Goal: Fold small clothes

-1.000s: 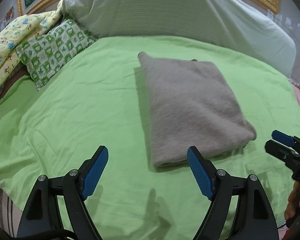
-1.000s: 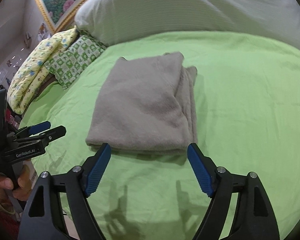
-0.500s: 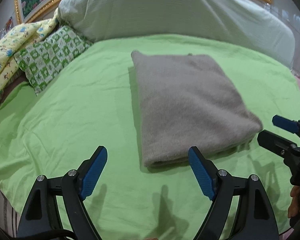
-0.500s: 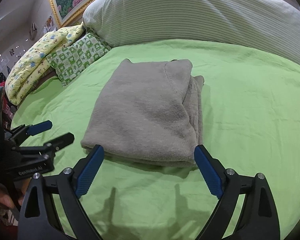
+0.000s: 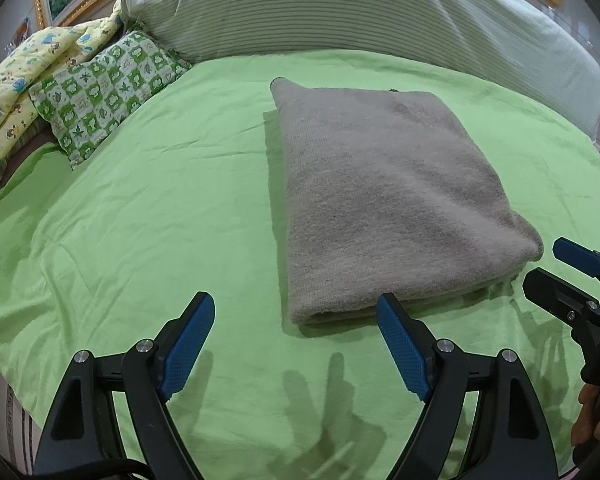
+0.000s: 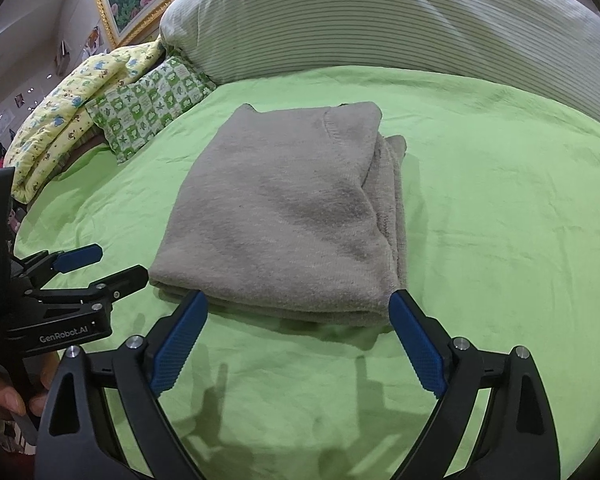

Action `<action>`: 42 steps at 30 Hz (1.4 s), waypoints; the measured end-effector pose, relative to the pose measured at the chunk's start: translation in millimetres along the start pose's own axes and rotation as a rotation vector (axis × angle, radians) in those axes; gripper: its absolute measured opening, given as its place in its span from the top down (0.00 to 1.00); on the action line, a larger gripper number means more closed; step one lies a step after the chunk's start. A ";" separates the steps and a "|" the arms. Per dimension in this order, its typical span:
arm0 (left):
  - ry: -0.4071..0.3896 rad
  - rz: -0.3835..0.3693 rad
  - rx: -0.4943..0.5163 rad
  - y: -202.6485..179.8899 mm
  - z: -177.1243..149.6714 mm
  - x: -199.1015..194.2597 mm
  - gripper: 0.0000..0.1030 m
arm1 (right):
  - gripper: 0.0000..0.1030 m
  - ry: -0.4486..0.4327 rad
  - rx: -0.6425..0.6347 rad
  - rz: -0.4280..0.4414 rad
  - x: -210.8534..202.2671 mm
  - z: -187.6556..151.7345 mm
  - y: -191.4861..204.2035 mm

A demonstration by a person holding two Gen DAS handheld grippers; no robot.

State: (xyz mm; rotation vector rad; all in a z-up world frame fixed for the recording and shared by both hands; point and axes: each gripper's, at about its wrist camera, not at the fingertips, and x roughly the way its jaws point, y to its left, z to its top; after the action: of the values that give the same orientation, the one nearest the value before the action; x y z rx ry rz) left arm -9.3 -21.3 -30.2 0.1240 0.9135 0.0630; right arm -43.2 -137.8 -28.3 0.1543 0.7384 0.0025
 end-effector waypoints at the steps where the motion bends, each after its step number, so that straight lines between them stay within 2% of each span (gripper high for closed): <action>1: 0.001 0.001 0.001 -1.5 0.2 -0.3 0.19 | 0.11 -0.001 0.000 0.001 -0.2 0.0 0.0; 42: -0.004 0.004 -0.001 -8.1 4.9 -5.2 0.18 | 0.10 -0.020 -0.031 0.008 -1.0 10.7 8.7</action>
State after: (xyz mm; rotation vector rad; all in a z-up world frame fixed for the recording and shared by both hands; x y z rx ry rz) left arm -8.5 -30.2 -24.3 0.1252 0.9088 0.0667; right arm -36.2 -130.8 -18.6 0.1280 0.7179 0.0202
